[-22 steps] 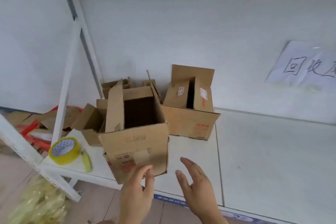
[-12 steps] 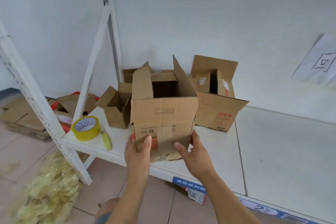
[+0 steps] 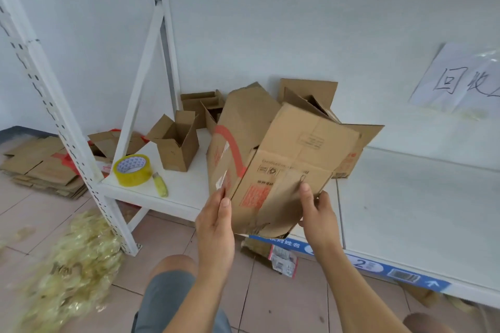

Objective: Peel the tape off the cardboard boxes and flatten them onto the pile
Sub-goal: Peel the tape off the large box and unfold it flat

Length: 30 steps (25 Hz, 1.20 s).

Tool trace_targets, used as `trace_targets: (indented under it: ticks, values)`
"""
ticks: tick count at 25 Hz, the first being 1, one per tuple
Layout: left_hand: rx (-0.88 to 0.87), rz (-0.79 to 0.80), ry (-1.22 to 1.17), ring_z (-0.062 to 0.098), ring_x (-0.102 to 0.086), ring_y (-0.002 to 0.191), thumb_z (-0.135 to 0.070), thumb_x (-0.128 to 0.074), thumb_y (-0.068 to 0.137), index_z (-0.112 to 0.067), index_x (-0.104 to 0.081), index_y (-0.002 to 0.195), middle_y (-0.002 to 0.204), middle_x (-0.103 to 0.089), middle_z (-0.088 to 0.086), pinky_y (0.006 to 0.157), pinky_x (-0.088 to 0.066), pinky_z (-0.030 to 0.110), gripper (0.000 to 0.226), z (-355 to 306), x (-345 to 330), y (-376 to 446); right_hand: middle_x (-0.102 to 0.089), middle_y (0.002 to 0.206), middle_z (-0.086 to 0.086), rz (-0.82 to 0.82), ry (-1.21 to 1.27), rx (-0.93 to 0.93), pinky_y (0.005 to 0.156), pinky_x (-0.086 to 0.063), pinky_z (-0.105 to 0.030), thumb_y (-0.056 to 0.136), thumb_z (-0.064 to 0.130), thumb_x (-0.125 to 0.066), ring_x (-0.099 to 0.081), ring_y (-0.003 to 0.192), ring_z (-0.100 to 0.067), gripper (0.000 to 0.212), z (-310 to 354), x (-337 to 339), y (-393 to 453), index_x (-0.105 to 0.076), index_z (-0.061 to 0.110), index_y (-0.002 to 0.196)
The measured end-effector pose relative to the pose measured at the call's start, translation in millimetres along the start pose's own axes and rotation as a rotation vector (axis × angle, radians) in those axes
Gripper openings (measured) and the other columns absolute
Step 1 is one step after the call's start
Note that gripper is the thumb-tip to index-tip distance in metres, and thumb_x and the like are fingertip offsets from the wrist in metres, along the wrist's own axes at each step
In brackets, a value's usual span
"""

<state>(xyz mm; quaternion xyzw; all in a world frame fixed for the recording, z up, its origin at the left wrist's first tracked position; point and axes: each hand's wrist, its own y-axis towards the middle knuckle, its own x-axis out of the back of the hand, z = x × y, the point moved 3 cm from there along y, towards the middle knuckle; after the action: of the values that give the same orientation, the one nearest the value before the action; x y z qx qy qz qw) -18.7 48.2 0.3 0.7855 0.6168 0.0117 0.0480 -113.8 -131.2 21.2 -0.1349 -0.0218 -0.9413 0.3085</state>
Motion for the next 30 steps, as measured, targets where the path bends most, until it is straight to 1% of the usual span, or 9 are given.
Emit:
trace_targets:
  ticks: [3, 6, 9, 11, 13, 16, 19, 23, 30]
  values:
    - [-0.145, 0.022, 0.051, -0.003, -0.047, 0.121, -0.052, -0.050, 0.092, -0.051, -0.060, 0.114, 0.123, -0.052, -0.024, 0.101, -0.043, 0.026, 0.024, -27.7, -4.3, -14.7, -0.059, 0.120, -0.002, -0.008, 0.238, -0.155, 0.081, -0.058, -0.043, 0.090, 0.070, -0.043, -0.063, 0.105, -0.026, 0.050, -6.2, 17.7, -9.1, -0.051, 0.026, 0.111]
    - [-0.328, 0.135, 0.148, -0.006, -0.046, 0.119, -0.039, -0.049, 0.094, -0.045, -0.061, 0.110, 0.118, -0.049, -0.040, 0.095, -0.041, 0.013, 0.021, -60.6, -22.8, -19.5, -0.058, 0.124, -0.007, -0.009, 0.365, -0.340, 0.071, -0.059, -0.039, 0.092, 0.069, -0.040, -0.069, 0.095, -0.028, 0.062, -14.8, 29.7, -18.2, -0.046, 0.019, 0.128]
    - [-0.516, 0.239, 0.314, -0.014, -0.045, 0.116, -0.016, -0.051, 0.100, -0.026, -0.069, 0.112, 0.113, -0.054, -0.038, 0.095, -0.035, 0.006, 0.023, -74.6, -48.5, 7.6, -0.068, 0.113, -0.018, 0.100, 0.419, -0.567, 0.066, -0.058, -0.036, 0.095, 0.066, -0.039, -0.074, 0.078, -0.029, 0.065, -29.7, 28.8, -23.4, -0.051, 0.009, 0.124]
    - [-0.517, 0.342, 0.428, -0.016, -0.039, 0.122, -0.011, -0.051, 0.099, -0.018, -0.070, 0.113, 0.123, -0.053, -0.027, 0.104, -0.036, 0.016, 0.025, -57.1, -67.8, 33.4, -0.074, 0.092, -0.017, 0.155, 0.199, -0.602, 0.060, -0.055, -0.031, 0.098, 0.055, -0.045, -0.072, 0.065, -0.024, 0.058, -34.7, 27.5, -20.6, -0.060, 0.001, 0.113]
    - [-0.494, 0.368, 0.477, -0.009, -0.027, 0.136, -0.011, -0.051, 0.099, -0.017, -0.067, 0.116, 0.137, -0.045, -0.021, 0.113, -0.032, 0.026, 0.024, -27.8, -76.1, 48.5, -0.074, 0.081, -0.004, 0.057, -0.167, -0.369, 0.064, -0.056, -0.031, 0.098, 0.045, -0.049, -0.071, 0.064, -0.018, 0.042, -26.3, 35.5, -5.1, -0.066, 0.007, 0.100]
    - [-0.296, 0.346, 0.299, -0.013, -0.028, 0.135, -0.038, -0.046, 0.101, -0.035, -0.056, 0.129, 0.144, -0.040, -0.026, 0.105, -0.031, 0.010, 0.029, -19.2, -77.6, 50.8, -0.068, 0.097, 0.012, -0.153, -0.344, 0.155, 0.072, -0.048, -0.029, 0.096, 0.041, -0.053, -0.065, 0.091, -0.016, 0.023, 14.3, 51.3, 22.4, -0.065, 0.023, 0.103]
    - [0.025, 0.056, 0.030, -0.019, -0.051, 0.104, -0.046, -0.042, 0.100, -0.043, -0.049, 0.124, 0.120, -0.054, -0.027, 0.073, -0.040, -0.002, 0.025, -4.8, -74.7, 58.5, -0.053, 0.138, 0.006, -0.141, -0.567, 0.559, 0.104, -0.039, -0.040, 0.094, 0.044, -0.059, -0.047, 0.126, -0.021, 0.041, 42.8, 43.5, 54.1, -0.057, 0.026, 0.131]
    - [0.463, -0.033, 0.036, 0.003, -0.058, 0.096, -0.046, -0.044, 0.100, -0.020, -0.044, 0.133, 0.124, -0.058, -0.006, 0.070, -0.042, 0.016, 0.042, 59.7, -73.8, 66.9, -0.015, 0.163, 0.011, 0.179, -0.997, 0.378, 0.121, -0.006, -0.043, 0.080, 0.081, -0.040, -0.001, 0.151, -0.014, 0.083, 40.0, 22.3, 96.6, -0.027, 0.040, 0.151]
    - [0.638, 0.081, 0.169, 0.029, -0.052, 0.124, -0.077, -0.041, 0.084, -0.017, -0.028, 0.149, 0.143, -0.049, 0.008, 0.099, -0.043, 0.039, 0.088, 62.1, -78.1, 86.5, -0.026, 0.158, 0.015, 0.097, -1.017, 0.333, 0.119, -0.014, -0.043, 0.072, 0.089, -0.034, -0.017, 0.148, -0.016, 0.092, 43.3, 22.7, 104.6, -0.032, 0.039, 0.149]
